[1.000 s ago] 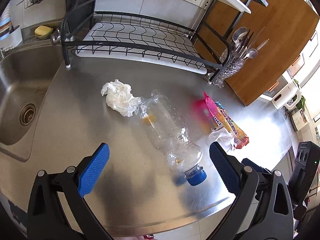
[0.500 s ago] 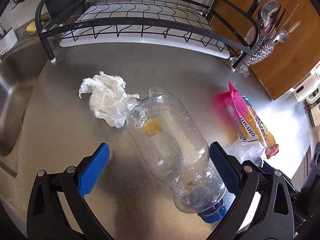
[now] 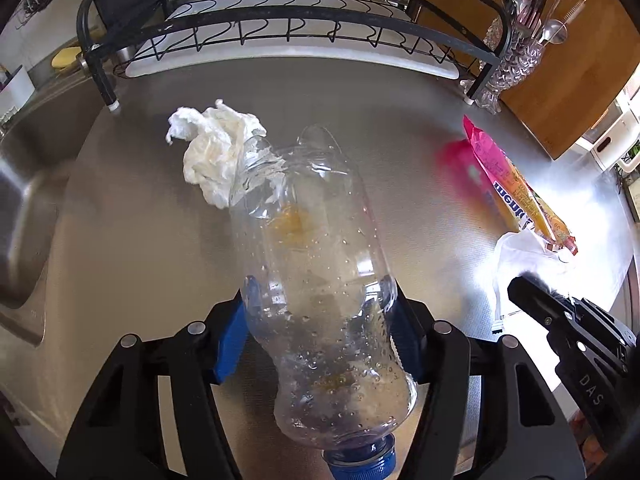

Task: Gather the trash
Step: 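Carry the bottle and clear bag down over the floor bin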

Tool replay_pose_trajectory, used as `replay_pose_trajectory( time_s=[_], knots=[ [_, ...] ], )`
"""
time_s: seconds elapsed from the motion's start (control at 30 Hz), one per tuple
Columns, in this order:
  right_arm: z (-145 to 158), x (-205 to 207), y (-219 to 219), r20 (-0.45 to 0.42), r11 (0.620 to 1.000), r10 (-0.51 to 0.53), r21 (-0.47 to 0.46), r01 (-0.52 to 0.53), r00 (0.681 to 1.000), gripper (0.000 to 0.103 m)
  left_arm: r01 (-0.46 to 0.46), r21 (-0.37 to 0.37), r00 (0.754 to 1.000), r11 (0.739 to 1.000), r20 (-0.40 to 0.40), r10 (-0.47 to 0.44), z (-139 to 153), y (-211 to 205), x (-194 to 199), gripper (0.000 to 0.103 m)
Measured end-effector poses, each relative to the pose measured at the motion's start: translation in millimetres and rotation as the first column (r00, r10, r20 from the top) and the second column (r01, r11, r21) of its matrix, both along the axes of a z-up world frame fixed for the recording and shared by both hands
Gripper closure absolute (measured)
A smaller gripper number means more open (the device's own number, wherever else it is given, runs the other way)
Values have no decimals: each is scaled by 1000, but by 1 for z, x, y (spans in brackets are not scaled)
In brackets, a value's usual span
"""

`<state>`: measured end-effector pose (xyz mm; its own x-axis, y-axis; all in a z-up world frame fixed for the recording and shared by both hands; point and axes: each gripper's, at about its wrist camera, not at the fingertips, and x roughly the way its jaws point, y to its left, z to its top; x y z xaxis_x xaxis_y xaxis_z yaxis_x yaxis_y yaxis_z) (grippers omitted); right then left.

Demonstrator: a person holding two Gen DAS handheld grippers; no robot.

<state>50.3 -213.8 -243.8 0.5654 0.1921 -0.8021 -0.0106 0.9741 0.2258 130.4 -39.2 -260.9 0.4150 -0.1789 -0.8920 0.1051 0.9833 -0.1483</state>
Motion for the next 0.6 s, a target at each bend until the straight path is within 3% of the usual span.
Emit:
replay_pose_trajectory(
  time_s=[0.3, 0.6],
  knots=[
    [19, -37, 17, 26, 998, 58, 14, -58, 998, 92, -3, -14, 999, 1000, 42, 4, 25, 23, -63, 44],
    [29, -103, 39, 29, 991, 135, 22, -135, 990, 92, -32, -23, 998, 999, 53, 33, 37, 44, -140, 44]
  ],
)
